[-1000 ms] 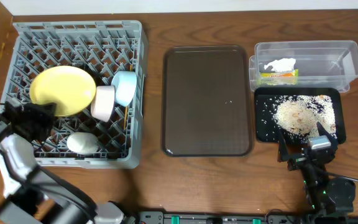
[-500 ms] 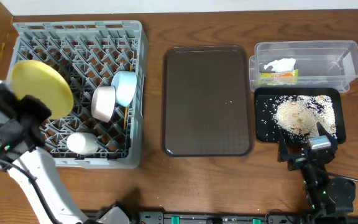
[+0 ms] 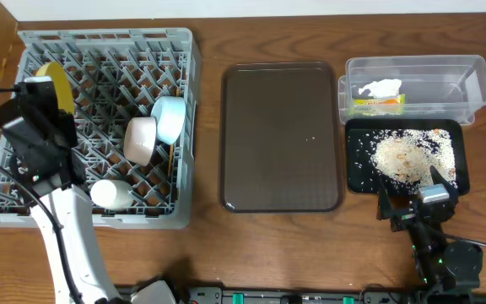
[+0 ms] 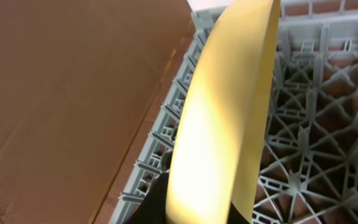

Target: Sort waste into correct bins and load items into the dishwasher

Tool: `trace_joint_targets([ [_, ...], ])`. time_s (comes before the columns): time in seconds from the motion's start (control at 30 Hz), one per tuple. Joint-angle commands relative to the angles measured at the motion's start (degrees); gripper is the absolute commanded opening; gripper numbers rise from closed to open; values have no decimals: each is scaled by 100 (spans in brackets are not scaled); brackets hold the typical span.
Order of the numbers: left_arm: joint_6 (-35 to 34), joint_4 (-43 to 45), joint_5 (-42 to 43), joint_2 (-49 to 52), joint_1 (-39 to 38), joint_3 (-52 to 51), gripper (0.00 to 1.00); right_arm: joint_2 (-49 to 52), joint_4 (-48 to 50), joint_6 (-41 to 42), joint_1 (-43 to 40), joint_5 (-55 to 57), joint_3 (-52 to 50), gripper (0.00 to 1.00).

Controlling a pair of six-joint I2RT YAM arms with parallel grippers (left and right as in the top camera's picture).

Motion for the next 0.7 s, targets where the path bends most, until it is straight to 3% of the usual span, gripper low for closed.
trace_joint_targets([
  [0.0, 157, 7, -96, 297, -70, 4, 7, -15, -22, 46, -70, 13, -9, 99],
  [0.23, 155, -164, -125, 601, -286, 4, 8, -15, -22, 46, -70, 13, -9, 99],
  [0.27, 151, -197, -149, 638, -284, 4, 14, -15, -22, 46, -70, 13, -9, 99],
  [0.37, -339, -302, -168, 699, -286, 4, 75, -15, -22, 46, -70, 13, -9, 99],
  [0.4, -660, -315, -170, 684, -284, 4, 81, -15, -22, 46, -70, 13, -9, 99],
  [0.5, -1773, -498, -164, 501, -286, 7, 84, -15, -22, 46, -70, 13, -9, 99],
  [0.67, -2789, -1331, 212, -232, -323, 37, 87, -15, -22, 46, -70, 13, -9, 99],
])
